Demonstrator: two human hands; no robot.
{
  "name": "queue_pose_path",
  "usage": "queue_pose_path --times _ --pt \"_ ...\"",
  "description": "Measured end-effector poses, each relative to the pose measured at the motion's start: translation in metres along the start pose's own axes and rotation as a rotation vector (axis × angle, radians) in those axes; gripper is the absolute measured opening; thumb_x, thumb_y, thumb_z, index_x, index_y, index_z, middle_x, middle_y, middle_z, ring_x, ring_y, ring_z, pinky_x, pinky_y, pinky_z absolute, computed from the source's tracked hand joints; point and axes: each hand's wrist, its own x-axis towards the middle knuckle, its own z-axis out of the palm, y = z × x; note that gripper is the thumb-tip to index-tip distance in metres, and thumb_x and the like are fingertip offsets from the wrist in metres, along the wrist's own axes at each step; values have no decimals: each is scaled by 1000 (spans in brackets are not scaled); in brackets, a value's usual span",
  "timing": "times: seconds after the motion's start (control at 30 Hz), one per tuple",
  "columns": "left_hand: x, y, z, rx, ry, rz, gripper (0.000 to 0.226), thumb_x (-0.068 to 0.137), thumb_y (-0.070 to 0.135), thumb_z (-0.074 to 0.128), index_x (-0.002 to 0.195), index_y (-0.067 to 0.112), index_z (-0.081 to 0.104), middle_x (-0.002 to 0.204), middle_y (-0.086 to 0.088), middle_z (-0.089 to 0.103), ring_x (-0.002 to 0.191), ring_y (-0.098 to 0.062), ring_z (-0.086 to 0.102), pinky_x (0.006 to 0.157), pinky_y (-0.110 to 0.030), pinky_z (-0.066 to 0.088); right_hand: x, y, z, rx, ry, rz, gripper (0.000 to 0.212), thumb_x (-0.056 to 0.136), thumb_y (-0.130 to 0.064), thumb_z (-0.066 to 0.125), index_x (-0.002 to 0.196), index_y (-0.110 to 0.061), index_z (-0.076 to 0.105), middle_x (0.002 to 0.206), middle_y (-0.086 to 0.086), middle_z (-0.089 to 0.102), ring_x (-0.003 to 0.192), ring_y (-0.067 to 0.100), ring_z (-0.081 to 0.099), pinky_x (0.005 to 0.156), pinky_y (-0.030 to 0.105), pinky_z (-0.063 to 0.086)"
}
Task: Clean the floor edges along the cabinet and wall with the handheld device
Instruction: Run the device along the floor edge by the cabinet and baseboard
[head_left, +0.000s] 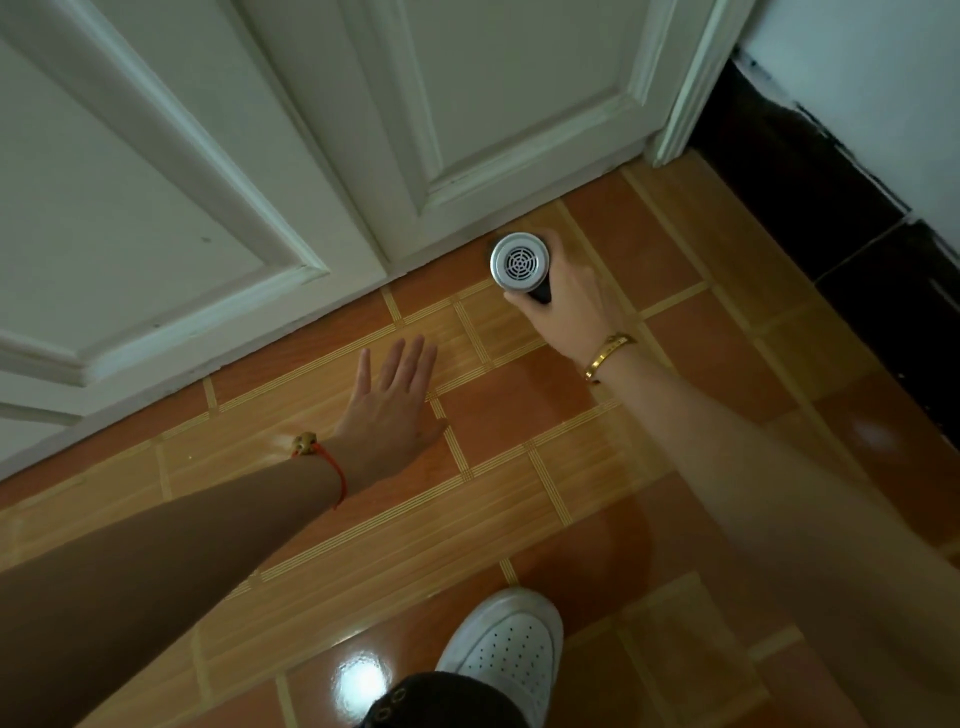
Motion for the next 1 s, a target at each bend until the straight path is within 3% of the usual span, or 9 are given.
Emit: queue_pose_path --times 0.13,0.23,0.43,0.53,0.77,1.0 --pt "11 6 -5 17 -12 12 89 95 62 28 154 12 -16 165 -9 -16 152 -28 -14 121 -57 -5 5 12 -12 -28 89 102 60 86 -43 66 134 -18 40 109 3 69 88 24 67 54 24 40" --pt "18 11 -6 -1 -8 23 87 94 62 21 154 13 -17 165 -8 -16 152 -28 -14 122 -56 -5 8 20 -18 10 125 154 59 85 -42 67 133 -19 41 110 4 69 94 30 68 64 28 44" --pt "29 28 -5 -172 -44 57 91 86 70 13 156 19 -11 165 -4 -16 152 -25 -13 122 -55 -4 8 27 -25 106 111 141 58 82 -44 68 130 -22 43 110 -1 69 96 27 67 72 36 54" --pt "34 36 -1 -208 -101 33 98 83 77 18 155 21 -15 162 -4 -25 151 -25 -20 121 -56 -6 11 34 -30 111 128 168 58 82 -44 68 129 -23 42 108 -1 69 94 26 68 74 44 56" --pt "38 42 2 -156 -204 4 103 90 70 38 149 21 -31 155 -6 -42 145 -27 -33 121 -55 -6 17 38 -37 120 182 241 59 84 -39 69 132 -19 41 111 2 68 98 27 67 77 42 56" --pt "40 47 0 -159 -278 -24 101 95 62 39 146 19 -36 150 -7 -48 141 -28 -39 121 -56 -7 14 28 -25 159 63 135 56 81 -46 68 125 -21 44 109 -2 68 96 23 67 78 43 57"
